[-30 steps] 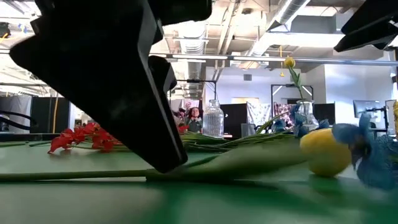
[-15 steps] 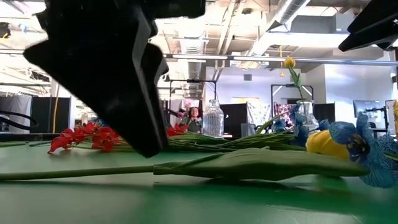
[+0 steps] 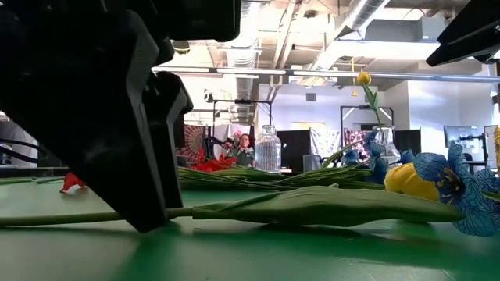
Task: Sort flowers into vase by color
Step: Put the right yellow flower into the right white transparent vase
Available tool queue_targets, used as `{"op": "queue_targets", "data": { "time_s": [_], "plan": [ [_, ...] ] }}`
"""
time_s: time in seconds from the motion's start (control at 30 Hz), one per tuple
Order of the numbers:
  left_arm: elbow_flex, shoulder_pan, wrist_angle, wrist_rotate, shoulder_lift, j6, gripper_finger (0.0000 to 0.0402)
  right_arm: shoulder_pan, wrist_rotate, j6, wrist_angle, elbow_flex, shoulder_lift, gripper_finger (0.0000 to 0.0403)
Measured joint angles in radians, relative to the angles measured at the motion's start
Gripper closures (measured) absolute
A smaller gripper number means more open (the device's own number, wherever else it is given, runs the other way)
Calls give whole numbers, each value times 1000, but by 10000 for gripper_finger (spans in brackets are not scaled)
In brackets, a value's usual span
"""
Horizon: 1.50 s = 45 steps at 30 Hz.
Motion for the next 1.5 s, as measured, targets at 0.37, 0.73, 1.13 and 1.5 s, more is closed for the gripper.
{"op": "queue_targets", "data": {
  "time_s": [0.37,0.73,1.13,1.5],
  "plan": [
    [4,2,3,14,49,-8,351,0,-25,10,21,0,0,175],
    [35,6,-6,-61,-2,113,401,27,-28,11,26,0,0,175],
    [42,58,-17,-327,-220,310,401,84,31,15,27,0,0,175],
    [42,187,201,-373,-280,570,401,110,54,31,26,0,0,175]
  ]
}}
